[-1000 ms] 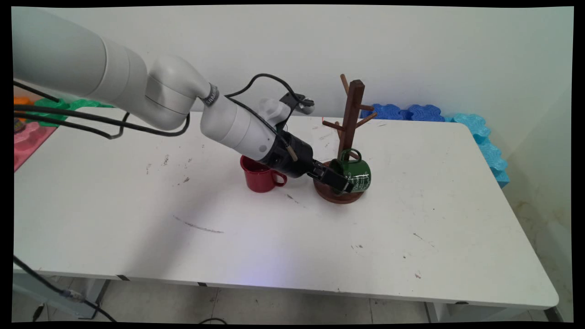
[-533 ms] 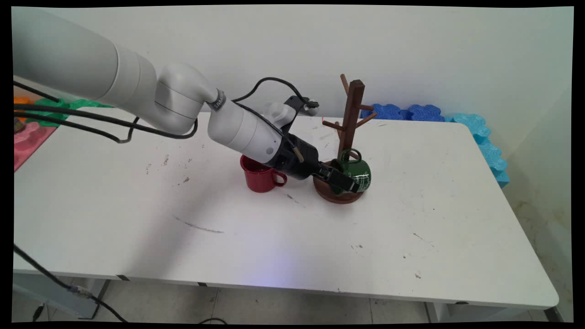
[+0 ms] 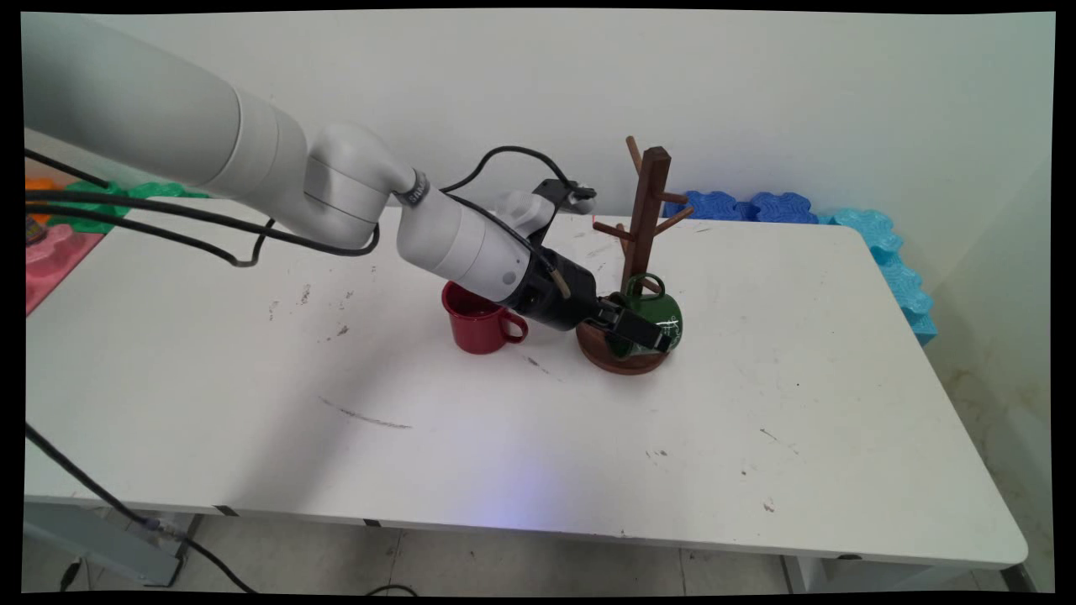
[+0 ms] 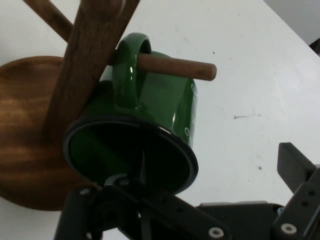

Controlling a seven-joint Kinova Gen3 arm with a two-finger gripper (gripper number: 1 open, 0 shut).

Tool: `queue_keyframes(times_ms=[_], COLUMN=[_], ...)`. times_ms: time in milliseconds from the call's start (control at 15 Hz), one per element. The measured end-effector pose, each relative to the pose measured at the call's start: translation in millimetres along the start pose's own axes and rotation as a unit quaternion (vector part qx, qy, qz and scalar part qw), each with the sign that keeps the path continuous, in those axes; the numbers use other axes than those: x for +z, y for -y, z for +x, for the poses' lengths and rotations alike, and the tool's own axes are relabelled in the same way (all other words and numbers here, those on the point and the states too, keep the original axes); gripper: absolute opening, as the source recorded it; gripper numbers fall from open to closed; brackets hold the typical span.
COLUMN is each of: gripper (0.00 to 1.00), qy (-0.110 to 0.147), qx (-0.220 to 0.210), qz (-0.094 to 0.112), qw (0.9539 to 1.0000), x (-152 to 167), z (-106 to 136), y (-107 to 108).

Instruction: Pick up the green mug from the rack, then place the picked object on the table

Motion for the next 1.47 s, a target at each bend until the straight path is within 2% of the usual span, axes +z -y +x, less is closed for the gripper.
queue_keyframes(times_ms=[667, 733, 1467], gripper=[1.0, 0.0, 0.0], qy=[-0.001, -0.001, 0.002], qx=[-0.008, -0.008, 0.003], qz=[-0.008, -0.009, -0.013], qw=[0.9999, 0.9999, 0.9999], x=[12, 13, 15], z=[3, 3, 3], y=[1, 2, 3])
